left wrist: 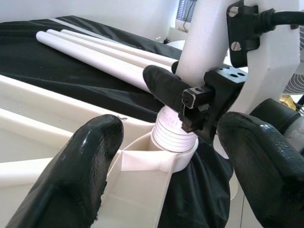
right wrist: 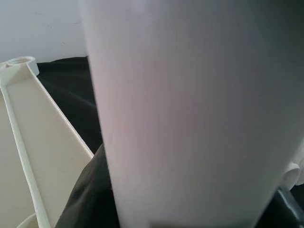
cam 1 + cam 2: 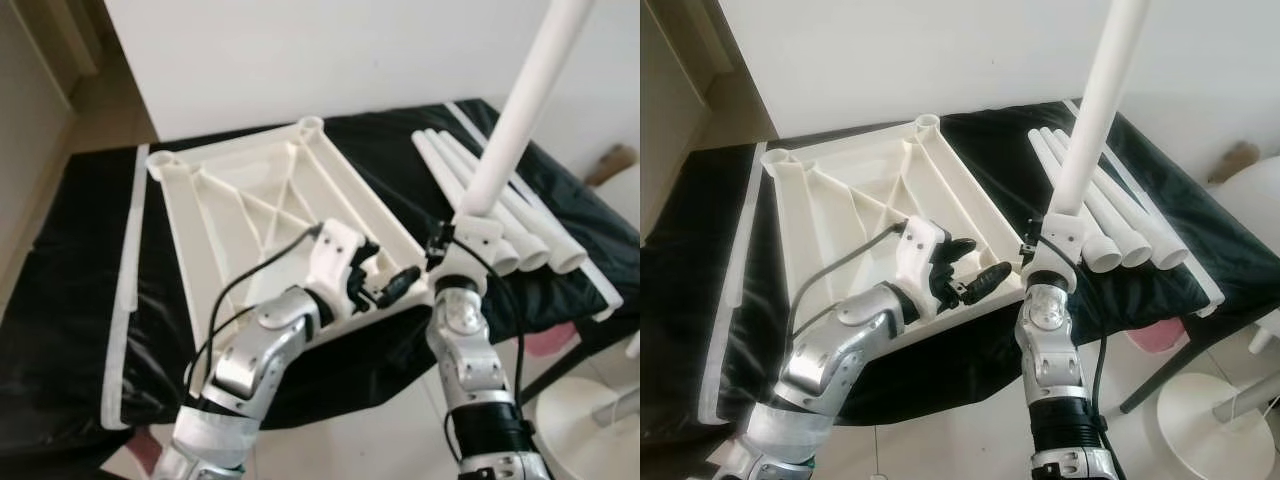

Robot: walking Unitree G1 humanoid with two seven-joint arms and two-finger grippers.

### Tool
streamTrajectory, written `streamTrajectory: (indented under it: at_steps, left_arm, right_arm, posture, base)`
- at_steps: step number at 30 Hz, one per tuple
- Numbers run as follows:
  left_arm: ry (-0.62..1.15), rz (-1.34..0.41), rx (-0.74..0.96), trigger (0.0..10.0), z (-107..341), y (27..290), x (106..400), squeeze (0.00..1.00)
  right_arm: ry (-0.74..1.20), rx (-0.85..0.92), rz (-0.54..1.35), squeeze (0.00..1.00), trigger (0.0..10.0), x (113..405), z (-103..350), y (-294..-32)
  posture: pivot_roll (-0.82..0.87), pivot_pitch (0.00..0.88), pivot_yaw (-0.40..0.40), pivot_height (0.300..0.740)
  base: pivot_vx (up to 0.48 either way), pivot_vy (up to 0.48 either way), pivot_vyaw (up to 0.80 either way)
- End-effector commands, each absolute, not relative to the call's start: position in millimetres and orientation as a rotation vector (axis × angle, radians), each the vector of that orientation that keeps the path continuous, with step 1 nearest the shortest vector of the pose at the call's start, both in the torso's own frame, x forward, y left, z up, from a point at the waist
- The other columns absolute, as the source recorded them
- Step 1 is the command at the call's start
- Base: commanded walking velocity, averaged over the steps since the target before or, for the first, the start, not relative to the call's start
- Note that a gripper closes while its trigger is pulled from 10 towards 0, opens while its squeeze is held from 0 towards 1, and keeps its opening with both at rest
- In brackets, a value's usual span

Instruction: Building children table

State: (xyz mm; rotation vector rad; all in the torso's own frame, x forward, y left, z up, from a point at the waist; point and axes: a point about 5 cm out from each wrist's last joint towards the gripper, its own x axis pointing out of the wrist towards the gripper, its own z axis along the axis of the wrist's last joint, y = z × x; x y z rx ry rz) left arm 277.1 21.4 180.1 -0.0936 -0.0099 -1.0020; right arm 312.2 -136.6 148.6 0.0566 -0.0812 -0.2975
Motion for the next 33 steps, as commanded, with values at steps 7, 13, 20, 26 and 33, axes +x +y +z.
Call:
streamTrajectory:
  at_steps: [7, 13, 20, 26, 33]
  left_arm:
    - [0.004, -1.009, -0.049, 10.0, 175, 23, 275, 0.00]
    - [-0.010, -1.020, -0.010, 10.0, 173, 24, 273, 0.00]
    - [-0.016, -1.031, 0.009, 10.0, 173, 23, 274, 0.00]
    - [-0.045, -1.037, 0.014, 10.0, 176, 22, 273, 0.00]
    - [0.016, -1.070, 0.047, 10.0, 169, 20, 270, 0.00]
  right_arm:
    - [0.010, 0.070, -0.326, 0.00, 10.0, 304, 132, -134]
    - [-0.066, 0.124, -0.263, 1.00, 10.0, 301, 141, -133]
    - [-0.150, 0.111, -0.203, 1.00, 10.0, 299, 152, -140]
    - [-0.153, 0.124, -0.141, 1.00, 10.0, 301, 152, -148]
    - [-0.137, 0.061, 0.137, 0.00, 10.0, 310, 146, -179]
  posture:
    - [0.01, 0.000, 0.034, 0.740]
    - [0.02, 0.000, 0.044, 0.740]
    - [0.02, 0.000, 0.046, 0.740]
    - [0.01, 0.000, 0.046, 0.740]
    - [0.00, 0.000, 0.045, 0.740]
  base:
    - [0.000, 0.000, 0.00]
    - [0.000, 0.000, 0.00]
    - [0.000, 0.000, 0.00]
    - [0.000, 0.000, 0.00]
    - [0.000, 0.000, 0.00]
